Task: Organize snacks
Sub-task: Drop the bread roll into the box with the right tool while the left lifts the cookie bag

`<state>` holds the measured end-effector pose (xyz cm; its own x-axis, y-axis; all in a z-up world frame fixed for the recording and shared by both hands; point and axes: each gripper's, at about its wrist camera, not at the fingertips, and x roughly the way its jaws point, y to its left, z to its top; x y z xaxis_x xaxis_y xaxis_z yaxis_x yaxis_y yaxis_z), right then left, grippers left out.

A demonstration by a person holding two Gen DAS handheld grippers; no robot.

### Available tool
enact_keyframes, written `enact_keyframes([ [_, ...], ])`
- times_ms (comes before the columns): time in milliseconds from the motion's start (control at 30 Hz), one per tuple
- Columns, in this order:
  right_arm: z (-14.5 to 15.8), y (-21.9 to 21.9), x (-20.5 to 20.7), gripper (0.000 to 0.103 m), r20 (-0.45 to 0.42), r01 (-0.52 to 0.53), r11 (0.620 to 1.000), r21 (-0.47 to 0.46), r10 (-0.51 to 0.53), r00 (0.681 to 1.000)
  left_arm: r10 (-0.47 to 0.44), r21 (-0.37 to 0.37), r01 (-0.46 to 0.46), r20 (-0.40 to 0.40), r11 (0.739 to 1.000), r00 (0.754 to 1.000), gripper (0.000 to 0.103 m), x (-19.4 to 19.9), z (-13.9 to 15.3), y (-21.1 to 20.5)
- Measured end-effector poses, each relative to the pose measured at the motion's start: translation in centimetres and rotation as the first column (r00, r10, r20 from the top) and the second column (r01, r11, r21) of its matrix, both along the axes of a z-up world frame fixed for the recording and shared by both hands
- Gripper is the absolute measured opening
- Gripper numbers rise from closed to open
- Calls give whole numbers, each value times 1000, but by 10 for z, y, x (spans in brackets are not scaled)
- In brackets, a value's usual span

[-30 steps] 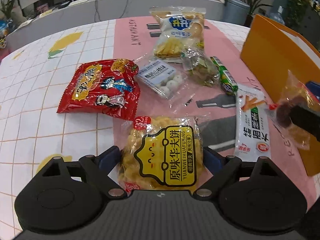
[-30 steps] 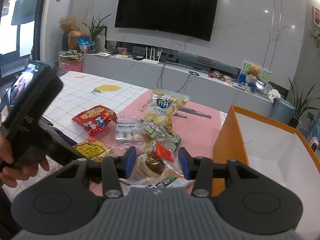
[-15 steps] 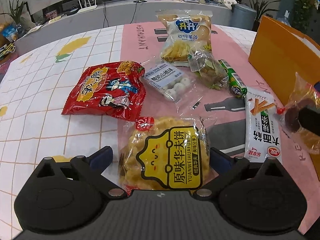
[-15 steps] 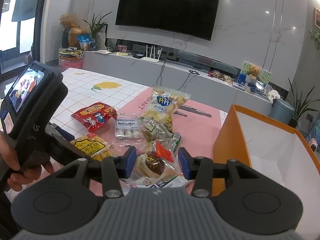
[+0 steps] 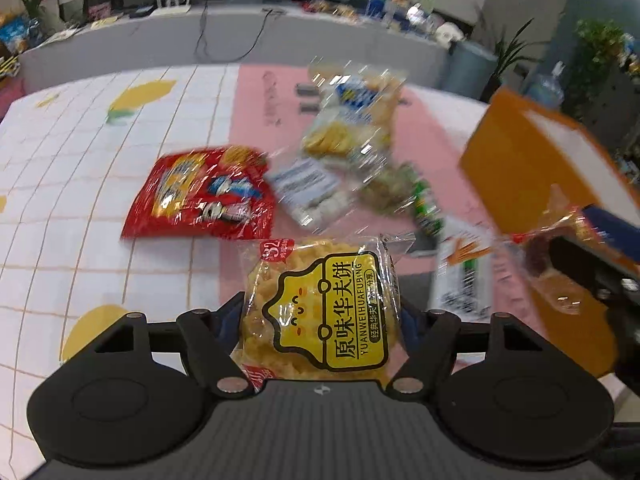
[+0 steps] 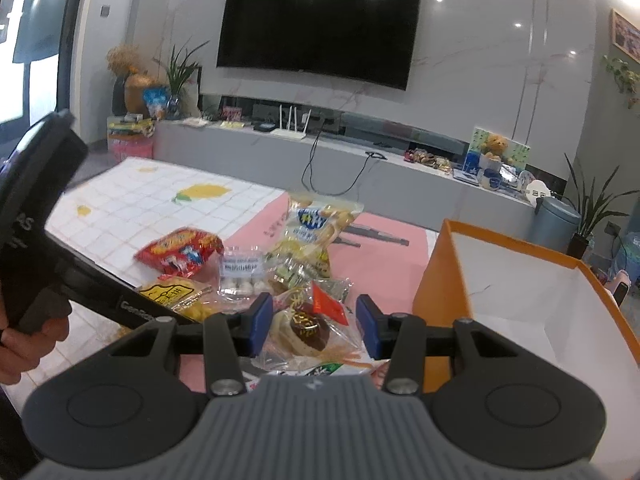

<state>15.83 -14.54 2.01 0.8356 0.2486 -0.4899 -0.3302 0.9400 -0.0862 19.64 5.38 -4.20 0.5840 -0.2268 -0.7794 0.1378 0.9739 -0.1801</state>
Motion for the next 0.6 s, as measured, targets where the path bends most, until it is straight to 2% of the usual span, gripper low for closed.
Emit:
enact_keyframes([
  [233,42,-48,-11,45,81,79,988,129,-90,993,-49,-84,59,113,995,992,84,-17,48,-15],
  [333,52,-87,-19,45,92,185,964,191,-205,975,-67,-122,85,145,989,987,84,-24,63,-22],
  [433,53,-124,-26,45,75,285,934,217,-307,949,-89,-158,115,166,981,982,84,-28,75,-30],
  [600,33,-170,-28,45,-28,433,886,168,-434,900,-122,-233,160,171,959,978,84,-32,83,-43],
])
